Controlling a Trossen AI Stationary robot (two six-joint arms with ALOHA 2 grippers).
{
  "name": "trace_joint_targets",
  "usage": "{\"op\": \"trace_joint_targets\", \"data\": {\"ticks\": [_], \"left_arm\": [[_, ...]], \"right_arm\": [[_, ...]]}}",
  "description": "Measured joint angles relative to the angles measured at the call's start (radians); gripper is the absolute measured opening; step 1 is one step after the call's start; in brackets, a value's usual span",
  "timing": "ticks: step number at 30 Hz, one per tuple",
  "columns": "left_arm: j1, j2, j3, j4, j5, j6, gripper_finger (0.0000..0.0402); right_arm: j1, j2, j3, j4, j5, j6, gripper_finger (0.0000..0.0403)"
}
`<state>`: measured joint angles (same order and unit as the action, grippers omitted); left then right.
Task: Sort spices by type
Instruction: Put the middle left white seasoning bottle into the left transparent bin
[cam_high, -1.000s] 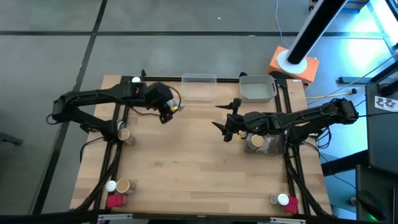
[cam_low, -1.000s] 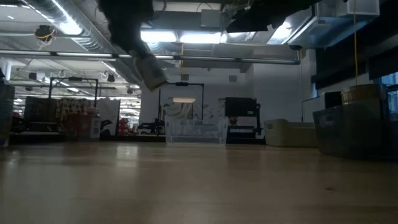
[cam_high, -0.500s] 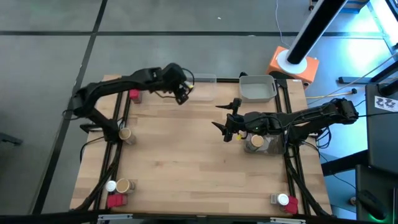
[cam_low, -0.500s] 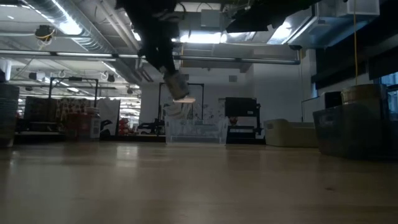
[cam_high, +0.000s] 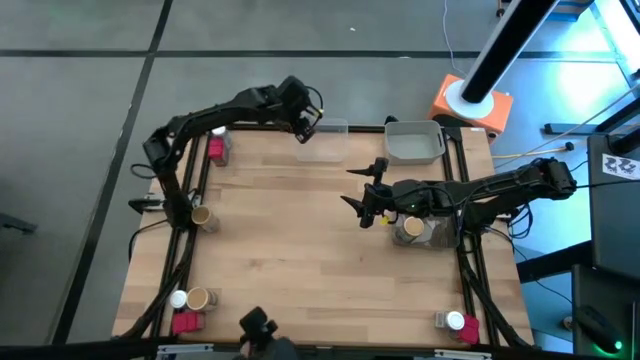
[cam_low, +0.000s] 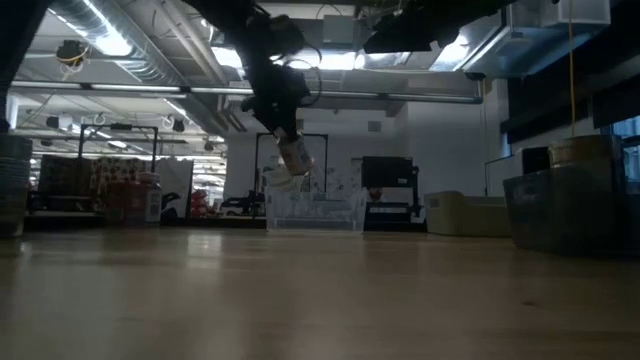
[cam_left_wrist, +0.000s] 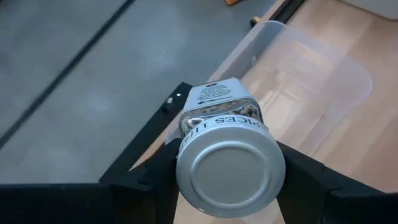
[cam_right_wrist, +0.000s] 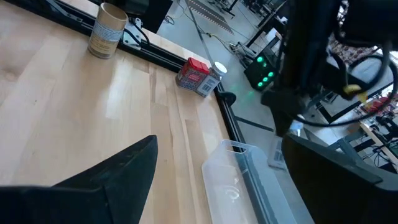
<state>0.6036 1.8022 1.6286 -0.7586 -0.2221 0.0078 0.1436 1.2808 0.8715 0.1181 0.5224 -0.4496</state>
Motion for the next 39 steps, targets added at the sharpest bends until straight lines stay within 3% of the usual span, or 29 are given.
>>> {"op": "trace_joint_targets", "data": {"ticks": [4, 13, 39], "left_arm": [[0.032, 0.059, 0.063, -0.028, 0.074, -0.032, 0.0195], [0.093, 0.134, 0.073, -0.092, 0.113, -0.073, 0.0197], [0.105, 0.235, 0.073, -0.129, 0.141, -0.105, 0.0203]], "right_arm": [[0.000, 0.000, 0.000, 0.000, 0.000, 0.000, 0.0342], [0.000, 0.000, 0.000, 0.007, 0.000, 0.000, 0.0342], [0.000, 0.000, 0.000, 0.012, -0.019, -0.001, 0.0342]]}}
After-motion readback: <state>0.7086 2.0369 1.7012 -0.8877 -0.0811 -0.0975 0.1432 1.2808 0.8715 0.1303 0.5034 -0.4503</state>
